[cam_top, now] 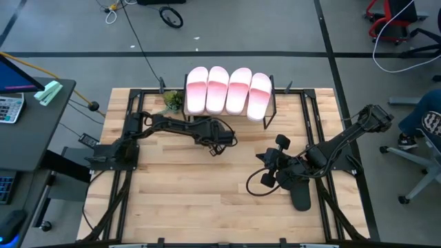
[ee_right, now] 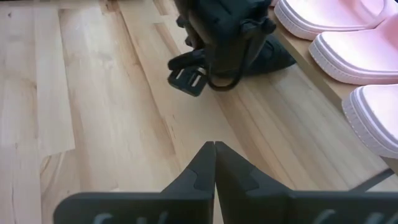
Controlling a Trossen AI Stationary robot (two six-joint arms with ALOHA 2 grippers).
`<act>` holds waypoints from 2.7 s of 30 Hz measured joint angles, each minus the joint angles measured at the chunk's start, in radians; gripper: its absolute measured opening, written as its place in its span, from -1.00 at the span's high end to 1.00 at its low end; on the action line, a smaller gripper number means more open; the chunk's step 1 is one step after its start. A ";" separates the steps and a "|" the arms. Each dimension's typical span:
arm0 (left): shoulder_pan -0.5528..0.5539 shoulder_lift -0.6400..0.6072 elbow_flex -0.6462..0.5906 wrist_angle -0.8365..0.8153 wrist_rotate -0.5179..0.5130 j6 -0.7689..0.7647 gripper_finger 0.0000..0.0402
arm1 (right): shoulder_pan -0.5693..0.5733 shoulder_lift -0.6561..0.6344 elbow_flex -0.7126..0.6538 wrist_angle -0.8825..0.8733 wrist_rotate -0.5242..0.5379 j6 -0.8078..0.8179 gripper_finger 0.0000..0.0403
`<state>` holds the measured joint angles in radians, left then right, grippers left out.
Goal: Pick and place slides into the shelf
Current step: Put the left black slide under the shelf, then put the black slide under the shelf
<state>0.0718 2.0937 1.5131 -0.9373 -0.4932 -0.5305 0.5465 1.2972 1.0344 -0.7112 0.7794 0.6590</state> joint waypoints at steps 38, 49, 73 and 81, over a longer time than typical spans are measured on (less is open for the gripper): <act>-0.293 -0.003 0.166 -0.027 0.032 -0.063 0.05 | -0.001 0.000 0.000 0.001 0.000 -0.031 0.93; -0.450 -0.003 0.216 -0.018 -0.033 0.069 0.23 | 0.189 0.102 0.000 0.091 -0.083 0.193 0.93; -0.459 -0.022 0.215 -0.170 -0.075 0.067 0.68 | 0.320 0.418 0.018 0.465 -0.157 -0.221 0.84; -0.433 -0.022 0.214 -0.177 -0.091 0.065 0.79 | 0.384 0.409 0.146 0.181 -0.363 0.148 0.59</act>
<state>-0.3616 2.0718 1.7275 -1.1147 -0.5838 -0.4656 0.9309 1.7066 1.1799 -0.5304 0.4160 0.8065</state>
